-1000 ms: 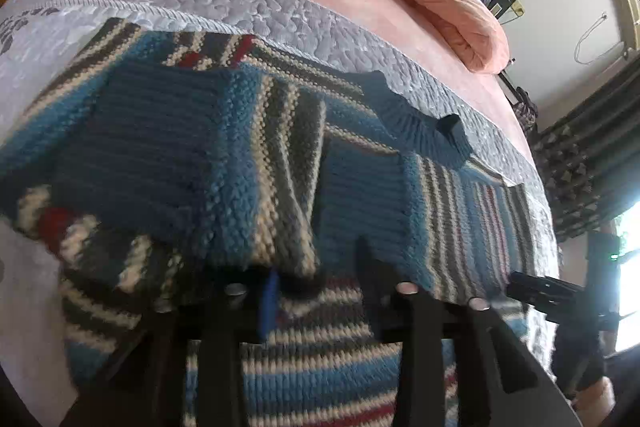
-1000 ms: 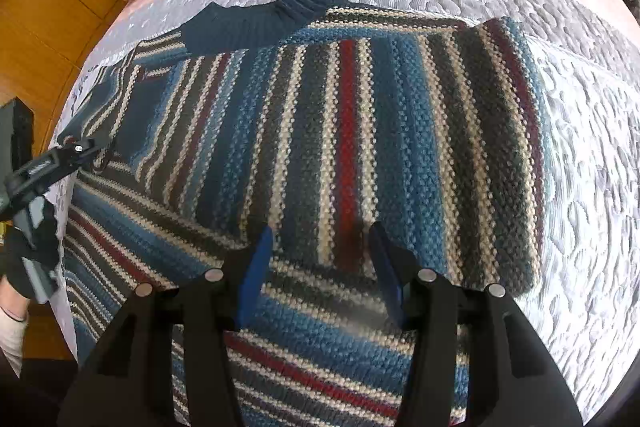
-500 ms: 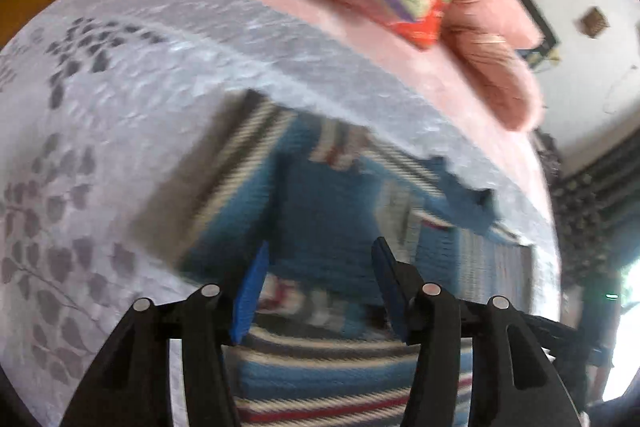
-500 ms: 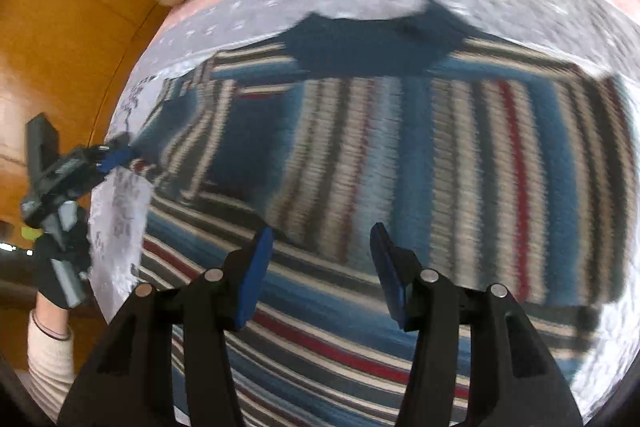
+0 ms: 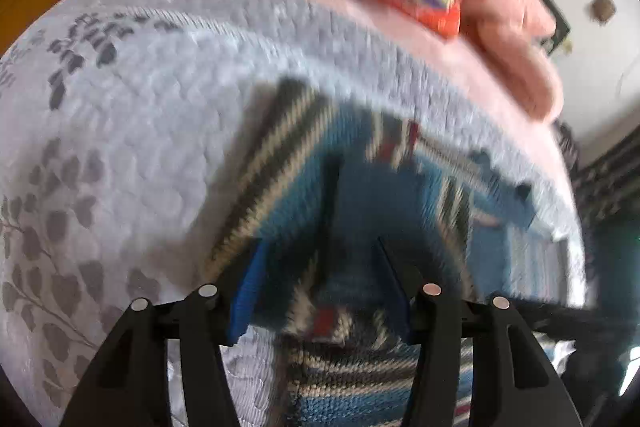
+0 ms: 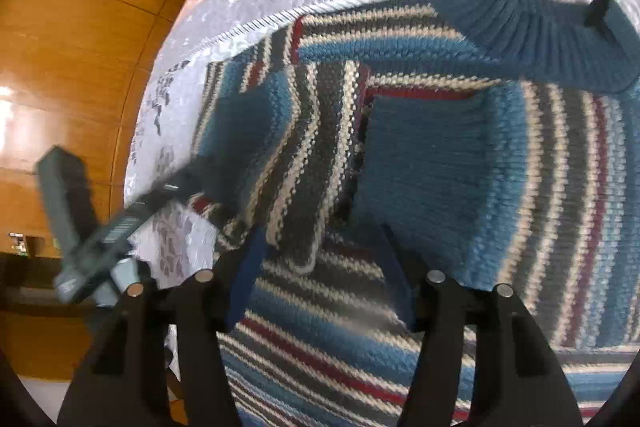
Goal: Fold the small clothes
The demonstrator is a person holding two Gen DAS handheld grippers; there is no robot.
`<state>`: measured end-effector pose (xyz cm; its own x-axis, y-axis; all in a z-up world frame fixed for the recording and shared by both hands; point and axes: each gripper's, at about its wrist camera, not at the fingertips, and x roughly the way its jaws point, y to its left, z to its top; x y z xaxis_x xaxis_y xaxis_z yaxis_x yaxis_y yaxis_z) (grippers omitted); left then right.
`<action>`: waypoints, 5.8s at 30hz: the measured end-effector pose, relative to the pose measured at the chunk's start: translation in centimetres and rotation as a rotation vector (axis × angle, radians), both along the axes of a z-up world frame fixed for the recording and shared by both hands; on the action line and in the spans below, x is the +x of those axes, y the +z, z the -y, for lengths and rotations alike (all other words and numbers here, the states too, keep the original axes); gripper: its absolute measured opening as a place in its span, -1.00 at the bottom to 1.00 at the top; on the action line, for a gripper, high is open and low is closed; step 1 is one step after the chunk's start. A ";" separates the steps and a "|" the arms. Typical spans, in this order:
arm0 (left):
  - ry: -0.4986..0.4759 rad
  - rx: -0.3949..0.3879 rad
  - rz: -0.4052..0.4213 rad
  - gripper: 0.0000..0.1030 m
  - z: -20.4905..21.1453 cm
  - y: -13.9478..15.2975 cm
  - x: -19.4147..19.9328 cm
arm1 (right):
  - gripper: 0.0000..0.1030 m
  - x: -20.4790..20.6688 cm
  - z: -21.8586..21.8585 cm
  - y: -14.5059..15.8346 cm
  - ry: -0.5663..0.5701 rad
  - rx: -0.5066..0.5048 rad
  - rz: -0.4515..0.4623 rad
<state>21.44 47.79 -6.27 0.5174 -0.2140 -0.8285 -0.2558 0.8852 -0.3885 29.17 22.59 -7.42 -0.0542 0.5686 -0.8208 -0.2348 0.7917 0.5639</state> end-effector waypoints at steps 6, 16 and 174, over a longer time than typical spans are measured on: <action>0.060 0.084 0.052 0.08 -1.9 2.1 0.1 | 0.20 0.6 -0.9 -1.2 -0.031 0.037 -0.032; 0.136 0.061 0.041 0.08 -3.4 1.6 -0.1 | 0.04 0.0 -4.3 -1.7 0.028 0.007 -0.040; -0.289 0.170 -0.148 0.36 15.3 1.0 -2.4 | -0.37 -5.1 28.2 4.9 -0.175 -0.163 0.132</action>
